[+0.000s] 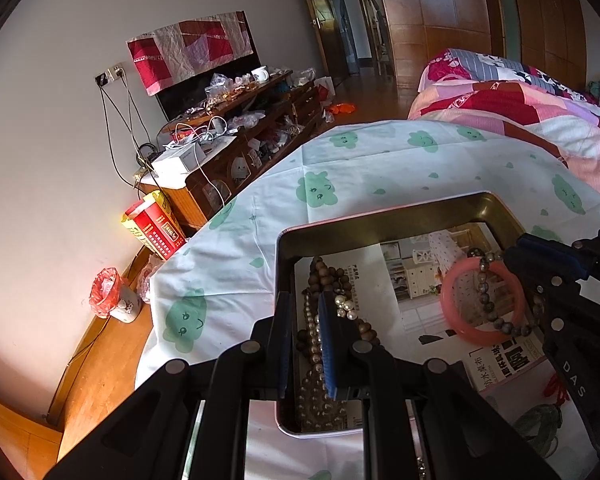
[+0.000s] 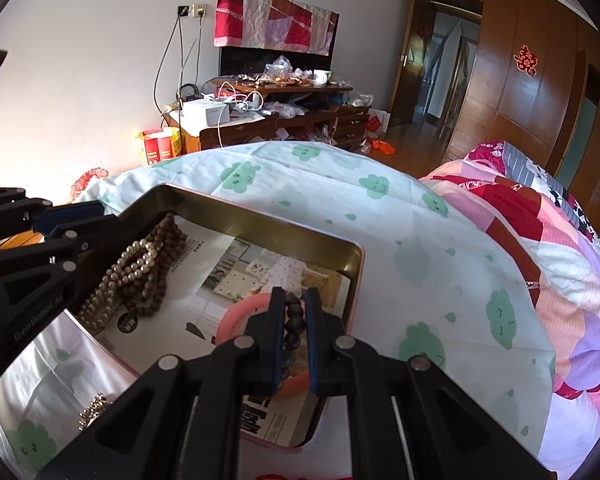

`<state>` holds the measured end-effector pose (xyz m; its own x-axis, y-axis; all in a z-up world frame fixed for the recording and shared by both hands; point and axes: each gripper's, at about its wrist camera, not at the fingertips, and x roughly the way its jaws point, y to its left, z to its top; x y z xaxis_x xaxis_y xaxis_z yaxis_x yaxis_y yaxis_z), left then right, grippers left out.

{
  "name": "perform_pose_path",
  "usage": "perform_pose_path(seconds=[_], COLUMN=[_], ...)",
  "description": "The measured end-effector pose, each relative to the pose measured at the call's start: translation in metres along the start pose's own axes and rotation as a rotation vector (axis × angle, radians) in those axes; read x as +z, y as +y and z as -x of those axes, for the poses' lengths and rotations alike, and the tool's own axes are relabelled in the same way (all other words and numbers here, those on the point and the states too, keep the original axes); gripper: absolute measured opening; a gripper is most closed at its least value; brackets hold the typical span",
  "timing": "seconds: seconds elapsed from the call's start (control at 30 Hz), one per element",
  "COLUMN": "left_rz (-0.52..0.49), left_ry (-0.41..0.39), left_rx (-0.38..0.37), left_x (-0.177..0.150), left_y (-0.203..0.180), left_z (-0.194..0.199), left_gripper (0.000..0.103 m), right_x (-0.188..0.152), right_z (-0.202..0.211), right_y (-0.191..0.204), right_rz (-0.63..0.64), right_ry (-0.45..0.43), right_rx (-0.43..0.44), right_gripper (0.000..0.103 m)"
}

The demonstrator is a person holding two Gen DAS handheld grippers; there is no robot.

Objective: Organize jewelry
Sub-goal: 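Carry the pearls and dark bead bracelet into the tin and open both grippers, then lower the left gripper onto the silver bangle beside the watch and close it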

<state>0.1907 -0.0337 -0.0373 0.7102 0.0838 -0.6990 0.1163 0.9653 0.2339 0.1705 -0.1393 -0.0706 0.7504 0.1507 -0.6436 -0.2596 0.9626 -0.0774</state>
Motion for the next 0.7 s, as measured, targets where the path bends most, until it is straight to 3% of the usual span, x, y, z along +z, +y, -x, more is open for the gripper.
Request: perform_pose_path(seconds=[0.07, 0.1, 0.13, 0.17, 0.2, 0.23, 0.7], left_rz=[0.001, 0.001, 0.003, 0.006, 0.008, 0.009, 0.02], left_ry=[0.006, 0.006, 0.004, -0.001, -0.016, -0.029, -0.021], left_rx=[0.004, 0.008, 0.013, 0.017, 0.023, 0.03, 0.04], left_x=[-0.001, -0.001, -0.001, -0.002, -0.002, -0.003, -0.009], left_y=[0.0, 0.0, 0.0, 0.001, 0.001, 0.001, 0.005], left_z=[-0.001, -0.001, 0.0, 0.002, 0.005, 0.007, 0.012], left_gripper=[0.017, 0.025, 0.031, 0.048, 0.063, 0.066, 0.067], right_x=[0.0, -0.001, -0.002, -0.002, -0.003, -0.004, -0.011], right_z=[-0.002, -0.002, -0.002, -0.001, 0.001, 0.003, 0.007], right_y=[-0.001, -0.001, -0.002, -0.003, -0.003, -0.003, -0.003], right_rz=[-0.003, -0.006, -0.009, -0.013, -0.015, -0.017, -0.032], right_ry=[0.004, 0.005, 0.003, -0.003, -0.011, -0.019, -0.011], right_rx=[-0.002, -0.004, -0.006, -0.013, -0.02, -0.023, -0.023], right_gripper=[0.017, 0.022, 0.036, 0.051, 0.054, 0.054, 0.054])
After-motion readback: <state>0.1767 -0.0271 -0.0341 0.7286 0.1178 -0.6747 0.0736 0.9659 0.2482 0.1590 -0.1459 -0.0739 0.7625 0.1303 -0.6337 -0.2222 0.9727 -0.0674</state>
